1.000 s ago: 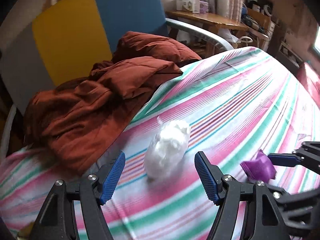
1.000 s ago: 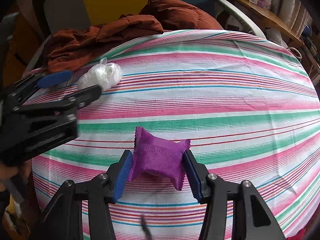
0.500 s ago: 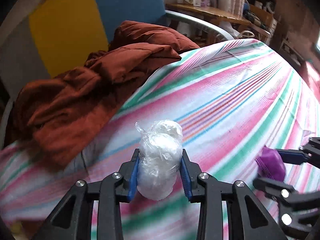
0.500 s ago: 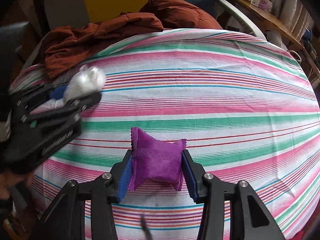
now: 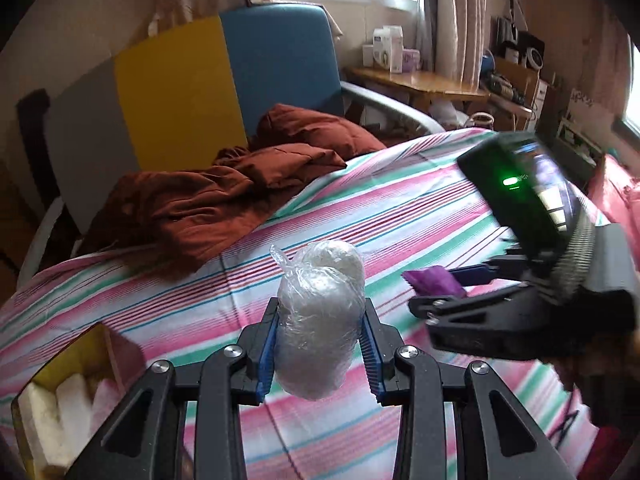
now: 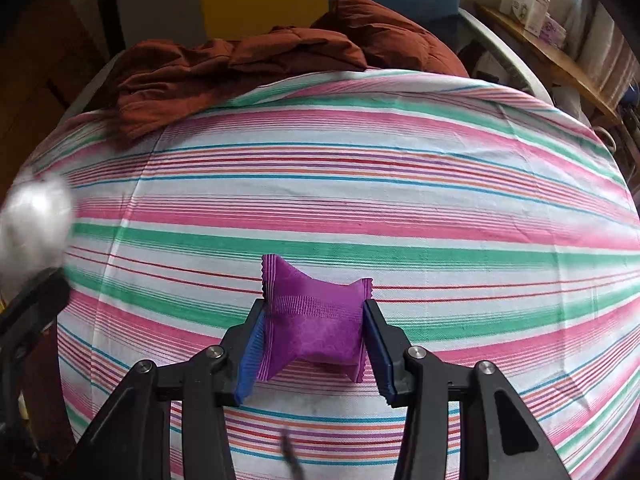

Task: Organize objects
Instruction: 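Carry the cotton bag with the left tool into the tray while the right tool carries the purple packet there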

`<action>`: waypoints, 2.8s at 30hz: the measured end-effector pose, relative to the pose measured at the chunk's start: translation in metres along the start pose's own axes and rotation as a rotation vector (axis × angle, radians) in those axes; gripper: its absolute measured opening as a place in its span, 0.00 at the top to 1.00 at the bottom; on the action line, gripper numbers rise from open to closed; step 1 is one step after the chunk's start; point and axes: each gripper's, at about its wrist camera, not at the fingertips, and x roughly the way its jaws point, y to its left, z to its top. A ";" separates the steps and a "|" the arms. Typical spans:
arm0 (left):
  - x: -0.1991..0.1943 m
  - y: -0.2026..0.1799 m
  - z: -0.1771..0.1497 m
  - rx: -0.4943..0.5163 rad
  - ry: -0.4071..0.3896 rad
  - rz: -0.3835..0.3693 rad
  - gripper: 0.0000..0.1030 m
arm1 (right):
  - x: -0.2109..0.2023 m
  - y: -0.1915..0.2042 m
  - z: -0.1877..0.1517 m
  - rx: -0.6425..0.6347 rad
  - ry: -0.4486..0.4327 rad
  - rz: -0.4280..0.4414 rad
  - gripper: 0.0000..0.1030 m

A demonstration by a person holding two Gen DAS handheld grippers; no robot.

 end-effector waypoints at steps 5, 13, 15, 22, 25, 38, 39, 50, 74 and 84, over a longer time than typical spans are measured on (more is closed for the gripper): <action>-0.028 0.002 -0.008 -0.005 -0.037 0.013 0.64 | 0.000 0.005 -0.001 -0.022 -0.012 -0.007 0.55; -0.060 0.007 -0.019 -0.019 -0.070 0.027 0.64 | -0.002 0.017 -0.005 -0.068 -0.028 0.011 0.55; -0.064 0.008 -0.022 -0.026 -0.073 0.025 0.64 | -0.002 0.022 -0.004 -0.084 -0.030 0.017 0.55; -0.078 0.013 -0.032 -0.039 -0.084 0.033 0.64 | -0.002 0.034 -0.004 -0.126 -0.038 0.028 0.55; -0.084 0.015 -0.035 -0.043 -0.088 0.035 0.64 | -0.003 0.034 -0.005 -0.141 -0.040 0.032 0.55; -0.112 0.038 -0.057 -0.115 -0.090 0.034 0.64 | -0.005 0.053 -0.006 -0.169 -0.023 0.057 0.56; -0.115 0.042 -0.061 -0.126 -0.088 0.037 0.64 | -0.004 0.054 -0.004 -0.172 -0.021 0.064 0.56; -0.141 0.099 -0.096 -0.244 -0.084 0.108 0.64 | -0.021 0.091 -0.018 -0.200 -0.028 0.071 0.59; -0.181 0.187 -0.163 -0.430 -0.080 0.244 0.63 | -0.107 0.241 -0.064 -0.331 -0.195 0.322 0.58; -0.190 0.192 -0.164 -0.430 -0.117 0.254 0.62 | -0.101 0.274 -0.074 -0.284 -0.210 0.323 0.58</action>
